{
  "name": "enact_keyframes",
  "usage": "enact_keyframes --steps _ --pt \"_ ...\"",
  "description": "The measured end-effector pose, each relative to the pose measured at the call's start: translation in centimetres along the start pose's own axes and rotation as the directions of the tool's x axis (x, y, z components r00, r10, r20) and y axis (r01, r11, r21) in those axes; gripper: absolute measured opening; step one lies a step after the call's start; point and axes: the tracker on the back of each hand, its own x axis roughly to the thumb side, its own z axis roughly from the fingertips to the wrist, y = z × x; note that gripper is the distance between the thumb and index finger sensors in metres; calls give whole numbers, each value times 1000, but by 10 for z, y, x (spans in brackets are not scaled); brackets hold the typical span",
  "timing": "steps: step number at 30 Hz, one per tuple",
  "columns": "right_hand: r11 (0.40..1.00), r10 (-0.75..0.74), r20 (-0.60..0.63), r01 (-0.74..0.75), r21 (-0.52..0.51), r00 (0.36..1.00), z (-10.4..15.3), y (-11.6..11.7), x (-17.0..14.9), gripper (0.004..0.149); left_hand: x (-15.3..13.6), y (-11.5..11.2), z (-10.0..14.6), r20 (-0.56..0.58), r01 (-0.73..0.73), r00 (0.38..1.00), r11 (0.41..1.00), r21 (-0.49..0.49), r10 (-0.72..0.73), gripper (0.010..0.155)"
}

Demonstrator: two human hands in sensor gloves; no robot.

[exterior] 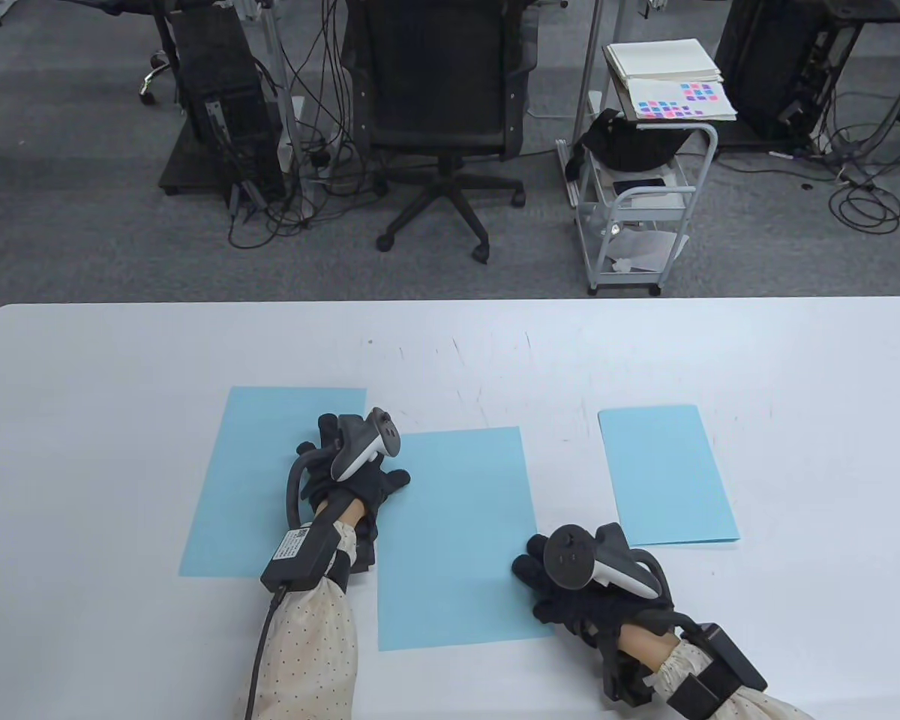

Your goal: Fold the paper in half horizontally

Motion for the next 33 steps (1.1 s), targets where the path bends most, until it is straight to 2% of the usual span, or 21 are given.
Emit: enact_keyframes --steps 8,17,21,24,27,30,33 --pt "1000 2 -1 -2 -1 1000 0 0 0 65 0 -4 3 15 -20 1000 1000 23 19 72" --pt "1000 2 -2 -2 0 1000 0 0 0 65 0 11 21 97 -107 990 994 21 105 66" --pt "1000 2 -2 -2 0 1000 0 0 0 65 1 17 32 139 -142 981 989 38 135 72" --pt "1000 3 -2 -3 -1 1000 0 0 0 65 1 20 38 160 -194 970 980 38 185 97" --pt "1000 3 -2 -3 -1 1000 0 0 0 65 1 22 43 174 -249 956 966 67 235 107" --pt "1000 3 -2 -3 -1 1000 0 0 0 65 -2 25 49 205 -326 933 937 126 297 100" --pt "1000 3 -2 -3 -1 1000 0 0 0 65 -7 26 56 255 -405 897 903 143 361 85"
